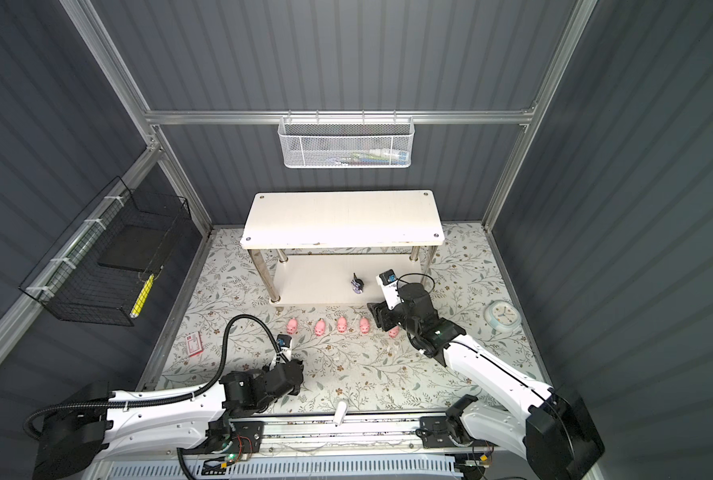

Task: Place and organize the plastic toys onto the shelf
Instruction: 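Lower and close the left gripper on the black witch toy, then lift the witch toy with the left gripper and carry it over the lower shelf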

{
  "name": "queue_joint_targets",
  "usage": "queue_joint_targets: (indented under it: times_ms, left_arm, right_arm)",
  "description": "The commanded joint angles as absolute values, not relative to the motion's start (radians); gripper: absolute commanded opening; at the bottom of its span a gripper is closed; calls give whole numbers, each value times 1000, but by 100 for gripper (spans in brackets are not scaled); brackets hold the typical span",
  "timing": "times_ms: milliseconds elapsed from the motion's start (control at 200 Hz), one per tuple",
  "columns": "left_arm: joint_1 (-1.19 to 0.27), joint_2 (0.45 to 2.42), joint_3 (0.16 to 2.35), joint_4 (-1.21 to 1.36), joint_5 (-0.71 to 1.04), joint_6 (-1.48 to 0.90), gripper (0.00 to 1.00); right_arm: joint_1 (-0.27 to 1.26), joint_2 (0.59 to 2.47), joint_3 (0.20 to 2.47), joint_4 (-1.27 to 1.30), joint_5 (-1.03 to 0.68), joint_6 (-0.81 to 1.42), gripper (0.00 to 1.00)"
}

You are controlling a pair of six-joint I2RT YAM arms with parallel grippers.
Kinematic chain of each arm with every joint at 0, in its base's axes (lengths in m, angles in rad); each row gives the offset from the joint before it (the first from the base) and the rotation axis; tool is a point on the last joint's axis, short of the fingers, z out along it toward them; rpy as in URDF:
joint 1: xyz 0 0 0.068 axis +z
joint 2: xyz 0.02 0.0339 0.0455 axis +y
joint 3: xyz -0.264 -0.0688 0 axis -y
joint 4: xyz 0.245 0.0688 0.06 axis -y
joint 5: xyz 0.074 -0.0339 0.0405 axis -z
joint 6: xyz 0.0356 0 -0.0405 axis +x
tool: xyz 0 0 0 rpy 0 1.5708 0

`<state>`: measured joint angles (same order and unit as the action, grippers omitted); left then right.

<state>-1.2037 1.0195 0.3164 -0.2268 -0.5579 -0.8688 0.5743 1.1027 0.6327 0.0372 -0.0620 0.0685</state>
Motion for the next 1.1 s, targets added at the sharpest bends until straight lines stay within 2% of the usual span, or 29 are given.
queue_joint_targets:
  times_ms: [0, 345, 580, 775, 1096]
  left_arm:
    - [-1209, 992, 315, -267, -586, -874, 34]
    - [-1208, 918, 433, -400, -651, -827, 34]
    - [-1209, 954, 567, -442, -684, -758, 35]
    - [-1193, 1007, 640, -385, -705, -696, 34]
    - [-1044, 1101, 656, -164, -601, -600, 34]
  right_arm:
    - [570, 1101, 634, 49, -74, 76, 65]
    - [569, 1067, 643, 30, -75, 77, 65]
    - [570, 1038, 652, 13, -74, 80, 65]
    - [569, 999, 653, 5, -78, 84, 65]
    - [570, 949, 639, 2, -98, 95, 65]
